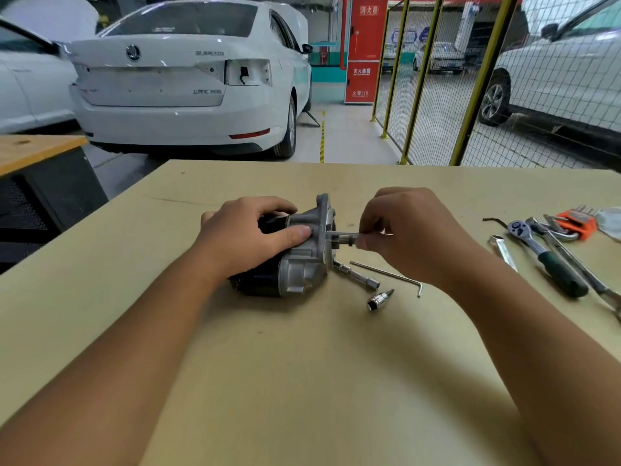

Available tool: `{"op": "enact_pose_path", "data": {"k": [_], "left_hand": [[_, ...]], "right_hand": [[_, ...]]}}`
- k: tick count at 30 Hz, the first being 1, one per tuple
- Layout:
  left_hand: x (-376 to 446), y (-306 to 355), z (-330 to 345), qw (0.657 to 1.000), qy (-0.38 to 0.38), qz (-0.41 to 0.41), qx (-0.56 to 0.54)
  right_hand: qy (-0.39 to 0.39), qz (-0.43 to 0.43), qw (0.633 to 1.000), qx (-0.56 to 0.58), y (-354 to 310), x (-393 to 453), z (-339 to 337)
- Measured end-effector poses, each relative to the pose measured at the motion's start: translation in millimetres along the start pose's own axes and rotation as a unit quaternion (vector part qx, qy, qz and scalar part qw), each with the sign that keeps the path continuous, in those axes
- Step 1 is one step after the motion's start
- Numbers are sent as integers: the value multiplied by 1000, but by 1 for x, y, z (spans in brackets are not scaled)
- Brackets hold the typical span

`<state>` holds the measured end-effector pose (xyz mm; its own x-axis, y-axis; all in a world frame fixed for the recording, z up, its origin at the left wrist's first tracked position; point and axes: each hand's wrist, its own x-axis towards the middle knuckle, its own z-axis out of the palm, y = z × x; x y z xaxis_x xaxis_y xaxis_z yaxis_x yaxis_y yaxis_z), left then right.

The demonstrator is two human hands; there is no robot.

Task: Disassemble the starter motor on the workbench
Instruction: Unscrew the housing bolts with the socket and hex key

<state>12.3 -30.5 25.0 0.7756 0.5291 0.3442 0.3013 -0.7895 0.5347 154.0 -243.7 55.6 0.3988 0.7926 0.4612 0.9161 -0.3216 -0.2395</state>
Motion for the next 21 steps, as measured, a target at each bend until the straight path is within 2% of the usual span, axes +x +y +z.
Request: {"op": "enact_pose_path", "data": {"k": [4,8,15,21], "left_hand": [[-2,2,1,1000,10,7,13],[-1,3,2,1000,13,2,24],[-1,2,0,1000,1,-1,-2],[-2,4,0,1000,7,2,14]], "right_hand": [[-27,-2,999,35,4,-2,4],[-70,-10,997,19,7,0,2],[-28,-8,999,-37,-1,0,0],[-16,7,999,36,5,-2,2]]}}
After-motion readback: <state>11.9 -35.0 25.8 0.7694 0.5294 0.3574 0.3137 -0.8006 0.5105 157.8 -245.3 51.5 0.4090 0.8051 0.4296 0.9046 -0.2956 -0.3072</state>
